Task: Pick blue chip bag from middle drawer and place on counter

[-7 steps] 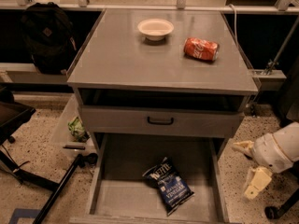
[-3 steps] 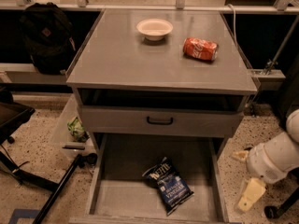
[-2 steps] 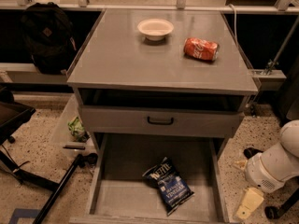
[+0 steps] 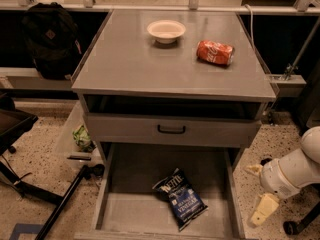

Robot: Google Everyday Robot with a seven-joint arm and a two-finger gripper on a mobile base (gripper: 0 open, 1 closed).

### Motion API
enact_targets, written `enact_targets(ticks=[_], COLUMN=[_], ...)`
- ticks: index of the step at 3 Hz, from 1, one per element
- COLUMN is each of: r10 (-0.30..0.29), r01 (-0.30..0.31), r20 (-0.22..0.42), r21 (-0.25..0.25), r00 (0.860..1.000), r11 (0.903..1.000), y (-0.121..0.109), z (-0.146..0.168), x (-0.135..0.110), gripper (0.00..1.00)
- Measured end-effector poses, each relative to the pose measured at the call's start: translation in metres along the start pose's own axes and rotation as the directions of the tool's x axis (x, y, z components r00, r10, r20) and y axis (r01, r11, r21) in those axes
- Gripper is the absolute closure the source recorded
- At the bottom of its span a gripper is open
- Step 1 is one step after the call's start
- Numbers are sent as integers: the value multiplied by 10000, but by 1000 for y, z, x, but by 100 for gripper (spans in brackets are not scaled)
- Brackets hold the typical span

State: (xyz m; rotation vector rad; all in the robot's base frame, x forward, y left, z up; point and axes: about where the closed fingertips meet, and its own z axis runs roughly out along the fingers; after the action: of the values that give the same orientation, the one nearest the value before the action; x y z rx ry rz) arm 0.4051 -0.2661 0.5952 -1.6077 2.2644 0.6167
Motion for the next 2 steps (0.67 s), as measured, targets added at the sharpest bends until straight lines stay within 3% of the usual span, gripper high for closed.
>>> enact_targets(ticks=[1, 2], r10=[-755, -1212], r01=[762, 1223], r20=[1267, 1983], r21=[-6, 65], r00=[9891, 9726], r11=[9971, 9925], y=[-31, -50], z=[7, 10], x=[-8, -13], gripper=[0, 0])
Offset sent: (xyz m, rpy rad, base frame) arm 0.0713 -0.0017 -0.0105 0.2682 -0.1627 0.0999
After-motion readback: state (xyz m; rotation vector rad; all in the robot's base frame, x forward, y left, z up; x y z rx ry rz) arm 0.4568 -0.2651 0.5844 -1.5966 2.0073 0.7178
